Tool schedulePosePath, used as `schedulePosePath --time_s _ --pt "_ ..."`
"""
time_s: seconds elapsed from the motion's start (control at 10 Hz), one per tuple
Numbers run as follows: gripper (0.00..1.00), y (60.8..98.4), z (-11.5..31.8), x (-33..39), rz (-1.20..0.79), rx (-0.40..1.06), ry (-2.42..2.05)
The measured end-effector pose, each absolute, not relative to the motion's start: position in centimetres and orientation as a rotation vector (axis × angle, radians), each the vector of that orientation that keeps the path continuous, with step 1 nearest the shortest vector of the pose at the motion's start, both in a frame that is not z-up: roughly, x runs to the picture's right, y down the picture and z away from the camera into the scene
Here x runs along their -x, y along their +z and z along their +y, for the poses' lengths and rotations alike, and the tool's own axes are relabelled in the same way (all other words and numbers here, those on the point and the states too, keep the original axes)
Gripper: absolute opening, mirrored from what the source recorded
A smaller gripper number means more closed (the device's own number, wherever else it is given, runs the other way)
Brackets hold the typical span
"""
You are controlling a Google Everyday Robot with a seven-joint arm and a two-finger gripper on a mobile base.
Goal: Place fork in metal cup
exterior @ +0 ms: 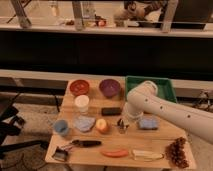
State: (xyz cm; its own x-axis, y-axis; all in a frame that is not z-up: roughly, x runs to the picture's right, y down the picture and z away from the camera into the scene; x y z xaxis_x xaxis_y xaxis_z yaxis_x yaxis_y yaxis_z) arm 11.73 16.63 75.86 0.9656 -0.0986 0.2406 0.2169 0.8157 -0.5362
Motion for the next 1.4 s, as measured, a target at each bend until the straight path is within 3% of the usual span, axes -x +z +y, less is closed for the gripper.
schedulePosePath --time_s 1.4 --pt "0.0 78.7 16.6 -12.5 -0.214 0.554 -0.158"
